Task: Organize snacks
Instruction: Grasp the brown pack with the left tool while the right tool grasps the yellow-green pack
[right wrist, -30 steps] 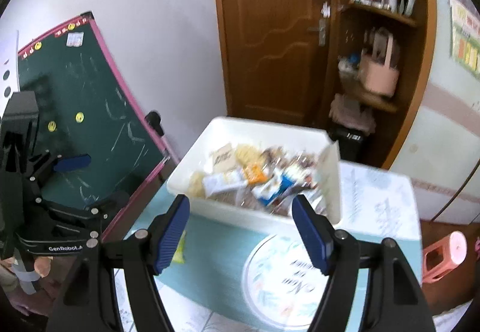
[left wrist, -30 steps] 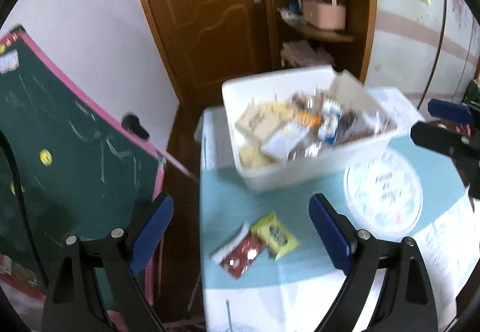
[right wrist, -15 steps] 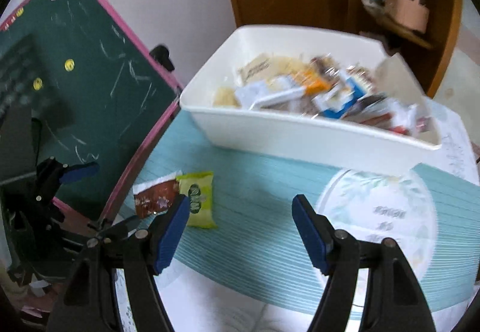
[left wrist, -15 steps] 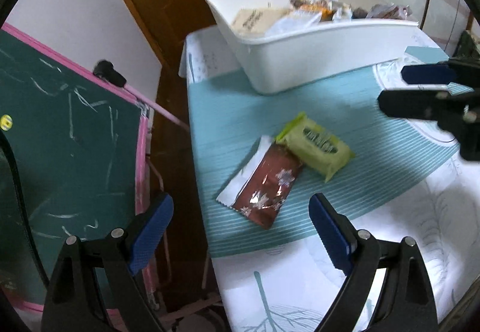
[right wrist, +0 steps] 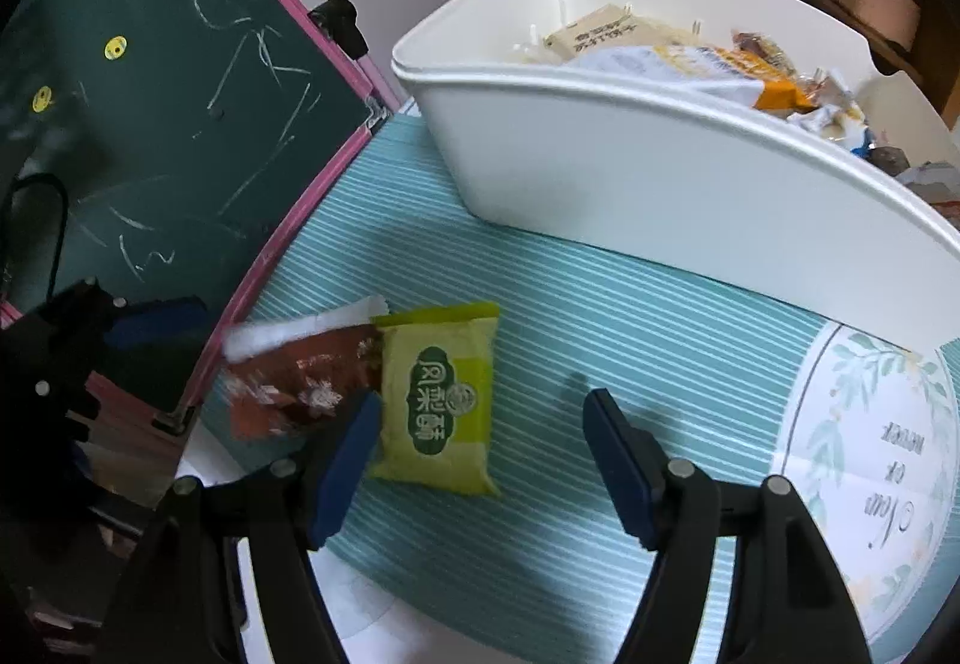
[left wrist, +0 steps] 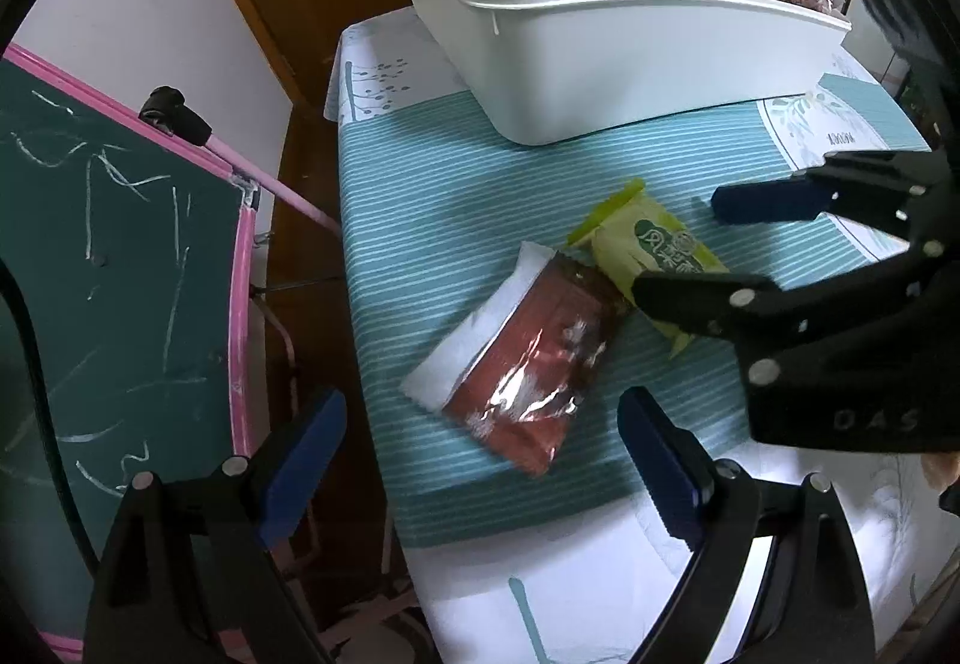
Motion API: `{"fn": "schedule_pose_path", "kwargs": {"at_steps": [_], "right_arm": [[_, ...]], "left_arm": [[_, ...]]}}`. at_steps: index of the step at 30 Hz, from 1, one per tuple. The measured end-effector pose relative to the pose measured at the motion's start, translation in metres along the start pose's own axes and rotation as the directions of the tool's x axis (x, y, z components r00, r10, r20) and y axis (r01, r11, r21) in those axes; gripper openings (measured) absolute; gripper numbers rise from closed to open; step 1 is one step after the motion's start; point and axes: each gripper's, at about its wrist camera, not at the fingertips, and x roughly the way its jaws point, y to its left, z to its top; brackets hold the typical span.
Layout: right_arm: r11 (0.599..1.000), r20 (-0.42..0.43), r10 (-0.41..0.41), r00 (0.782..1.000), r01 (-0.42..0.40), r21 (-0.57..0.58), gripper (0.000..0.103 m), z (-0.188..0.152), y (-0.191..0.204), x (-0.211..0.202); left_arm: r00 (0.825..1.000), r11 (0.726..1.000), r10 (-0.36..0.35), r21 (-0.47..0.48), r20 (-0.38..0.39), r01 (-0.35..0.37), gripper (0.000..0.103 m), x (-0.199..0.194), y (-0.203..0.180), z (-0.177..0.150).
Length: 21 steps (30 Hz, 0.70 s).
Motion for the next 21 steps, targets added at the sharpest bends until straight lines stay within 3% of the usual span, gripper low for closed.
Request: {"fn": "schedule_pose_path", "kwargs": {"at_steps": [7, 12, 15, 17, 21], "right_arm": [[0.993, 0.024, -0.067, 0.997, 0.069, -0.099, 0.038, -0.004, 0.001, -0.001], [0.995, 0.03, -0.063, 0.998, 0.065, -0.071, 0.038, -0.008, -0.016, -0.01], [0.996, 0.037, -0.062, 0.997, 0.064, -0.066, 0.038, -0.014, -0.023, -0.014], [0.996, 0.038, -0.062, 0.997, 0.064, -0.066, 0.038, -0.017, -0.026, -0.017], [0.996, 0.036, -0.061, 0.997, 0.063, -0.061, 0.037, -0.026, -0.032, -0.024]], "left_arm": [[1.0, 1.0, -0.009, -0.01, -0.01, 0.009, 0.091, 0.011, -0.002, 0.011], [1.0, 1.0, -0.02, -0.016, -0.014, 0.02, 0.088, 0.018, -0.007, 0.018], [0.998, 0.998, -0.054, -0.029, -0.012, 0.054, 0.074, 0.018, -0.008, 0.02], [0.997, 0.996, -0.081, -0.036, -0.016, 0.08, 0.055, 0.018, -0.009, 0.022], [0.998, 0.998, -0.061, -0.03, -0.013, 0.061, 0.04, 0.013, -0.02, 0.021]]}}
